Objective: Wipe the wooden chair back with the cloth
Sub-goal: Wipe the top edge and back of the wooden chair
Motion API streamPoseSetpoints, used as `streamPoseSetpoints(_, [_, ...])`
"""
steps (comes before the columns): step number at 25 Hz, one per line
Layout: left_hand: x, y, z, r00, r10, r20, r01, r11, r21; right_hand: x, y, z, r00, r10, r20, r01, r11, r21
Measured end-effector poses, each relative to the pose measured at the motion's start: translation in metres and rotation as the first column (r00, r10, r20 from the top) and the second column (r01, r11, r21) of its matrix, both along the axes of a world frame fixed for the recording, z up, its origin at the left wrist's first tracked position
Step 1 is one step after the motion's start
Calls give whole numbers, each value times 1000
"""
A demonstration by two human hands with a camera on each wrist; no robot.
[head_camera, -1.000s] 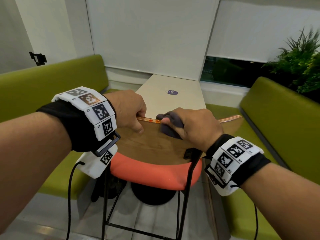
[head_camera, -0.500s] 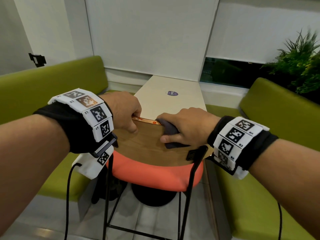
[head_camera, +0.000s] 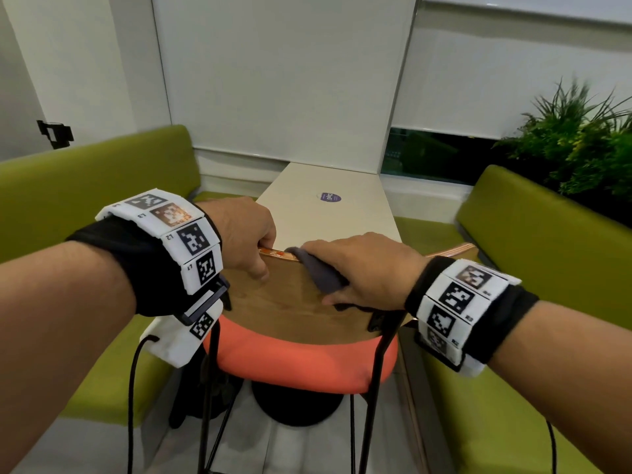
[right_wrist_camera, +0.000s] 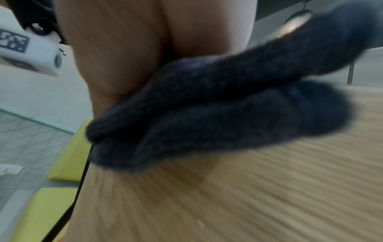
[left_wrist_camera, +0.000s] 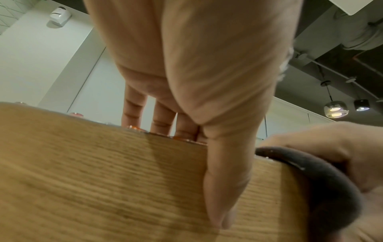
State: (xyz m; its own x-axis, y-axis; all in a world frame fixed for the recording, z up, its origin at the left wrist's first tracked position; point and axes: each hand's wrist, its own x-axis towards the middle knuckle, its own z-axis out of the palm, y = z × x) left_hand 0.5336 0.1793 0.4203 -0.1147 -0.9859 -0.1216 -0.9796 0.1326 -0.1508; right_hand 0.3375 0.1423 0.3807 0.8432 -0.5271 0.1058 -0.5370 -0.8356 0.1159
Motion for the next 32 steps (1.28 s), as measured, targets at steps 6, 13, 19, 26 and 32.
streamPoseSetpoints(6, [2,-2,-2,999,-32,9,32,999,-2,23,1,1,992,-118,-39,118,993,9])
streamPoseSetpoints(13, [16,1,-3,999,-27,19,28,999,-28,10,9,-21,961,79,265,-29,982,-189])
streamPoseSetpoints(19, [26,4,-8,999,-50,3,50,996,-69,16,10,-4,982,-102,161,97,995,38])
streamPoseSetpoints(26, [25,1,-4,1000,-16,0,16,999,-52,42,9,9,978,-191,-83,196,979,61])
streamPoseSetpoints(32, [32,-1,4,995,81,64,-81,997,-3,24,7,-27,968,161,192,-102,954,-282])
